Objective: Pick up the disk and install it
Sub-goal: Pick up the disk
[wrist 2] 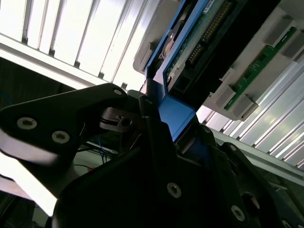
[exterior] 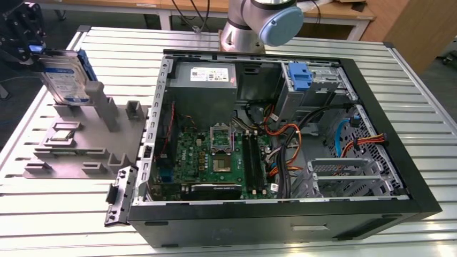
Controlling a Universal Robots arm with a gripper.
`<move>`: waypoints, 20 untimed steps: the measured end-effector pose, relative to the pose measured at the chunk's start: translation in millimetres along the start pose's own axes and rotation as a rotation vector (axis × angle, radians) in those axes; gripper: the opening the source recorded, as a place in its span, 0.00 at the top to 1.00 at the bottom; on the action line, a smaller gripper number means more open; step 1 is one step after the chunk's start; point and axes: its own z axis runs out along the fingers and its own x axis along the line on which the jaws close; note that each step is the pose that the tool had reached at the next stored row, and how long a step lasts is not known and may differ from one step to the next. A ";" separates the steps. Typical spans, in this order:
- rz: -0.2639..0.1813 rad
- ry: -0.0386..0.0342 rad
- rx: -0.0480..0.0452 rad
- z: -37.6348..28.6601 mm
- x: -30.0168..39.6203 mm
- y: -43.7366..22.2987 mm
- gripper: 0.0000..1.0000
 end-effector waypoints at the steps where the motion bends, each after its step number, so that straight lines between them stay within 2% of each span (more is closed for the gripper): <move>1: 0.000 0.0000 0.0000 -0.2 0.0 0.0 0.63; 20: 0.000 0.0000 0.0000 -5.4 -0.1 0.1 0.63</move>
